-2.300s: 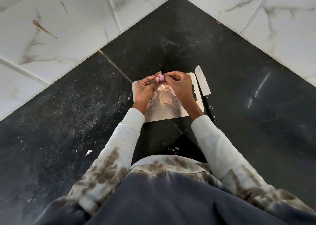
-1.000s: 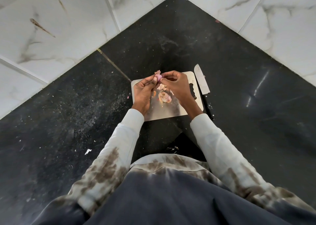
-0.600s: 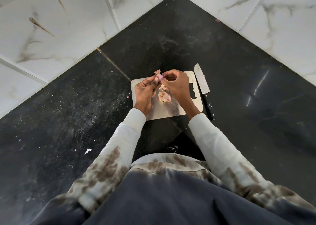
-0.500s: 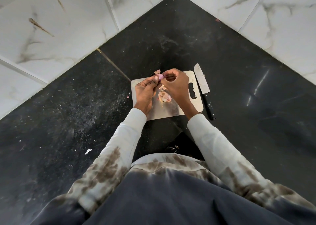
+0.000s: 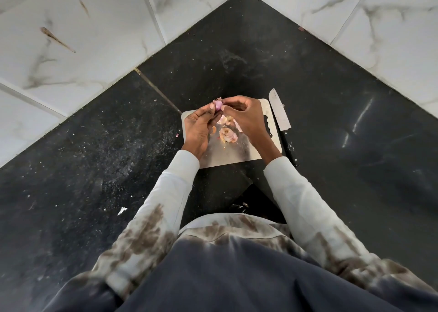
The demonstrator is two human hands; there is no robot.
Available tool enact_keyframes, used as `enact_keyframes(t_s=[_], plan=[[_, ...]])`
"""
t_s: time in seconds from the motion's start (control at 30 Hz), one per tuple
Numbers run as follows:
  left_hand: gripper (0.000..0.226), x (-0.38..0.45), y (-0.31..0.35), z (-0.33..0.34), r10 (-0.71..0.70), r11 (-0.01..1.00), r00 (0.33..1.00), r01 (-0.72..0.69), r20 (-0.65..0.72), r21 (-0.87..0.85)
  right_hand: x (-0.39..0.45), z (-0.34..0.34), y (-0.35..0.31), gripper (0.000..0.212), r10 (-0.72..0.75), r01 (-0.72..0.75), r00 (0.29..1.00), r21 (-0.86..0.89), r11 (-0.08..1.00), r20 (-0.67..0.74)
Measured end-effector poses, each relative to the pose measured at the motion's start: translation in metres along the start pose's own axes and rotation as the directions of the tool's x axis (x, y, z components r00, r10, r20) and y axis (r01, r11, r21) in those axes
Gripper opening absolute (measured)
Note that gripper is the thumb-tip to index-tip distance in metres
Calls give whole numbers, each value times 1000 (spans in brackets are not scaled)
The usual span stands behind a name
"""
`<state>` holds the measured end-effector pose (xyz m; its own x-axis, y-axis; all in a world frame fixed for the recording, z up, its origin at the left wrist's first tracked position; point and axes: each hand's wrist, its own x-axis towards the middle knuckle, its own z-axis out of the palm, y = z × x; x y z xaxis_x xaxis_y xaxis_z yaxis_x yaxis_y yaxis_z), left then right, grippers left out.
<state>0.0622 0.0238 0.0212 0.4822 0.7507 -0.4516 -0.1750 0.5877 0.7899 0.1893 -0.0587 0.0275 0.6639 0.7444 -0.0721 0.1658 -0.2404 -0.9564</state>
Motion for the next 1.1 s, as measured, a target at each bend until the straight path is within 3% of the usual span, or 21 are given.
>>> enact_keyframes(t_s=[0.33,0.77,1.1], plan=[[17,-4,-3,4,40,998,998,-38,-51,47,-2,7,4,32,-14,13,999,-43,999,-35],[12,-15,-4,17,11,999,999,-9,-52,40,-9,11,-1,28,-80,60,980,-110,992,-183],[12,-10,-4,8,-49,999,996,47,-71,-27,-6,3,6,26,-104,102,994,-47,994,-33]])
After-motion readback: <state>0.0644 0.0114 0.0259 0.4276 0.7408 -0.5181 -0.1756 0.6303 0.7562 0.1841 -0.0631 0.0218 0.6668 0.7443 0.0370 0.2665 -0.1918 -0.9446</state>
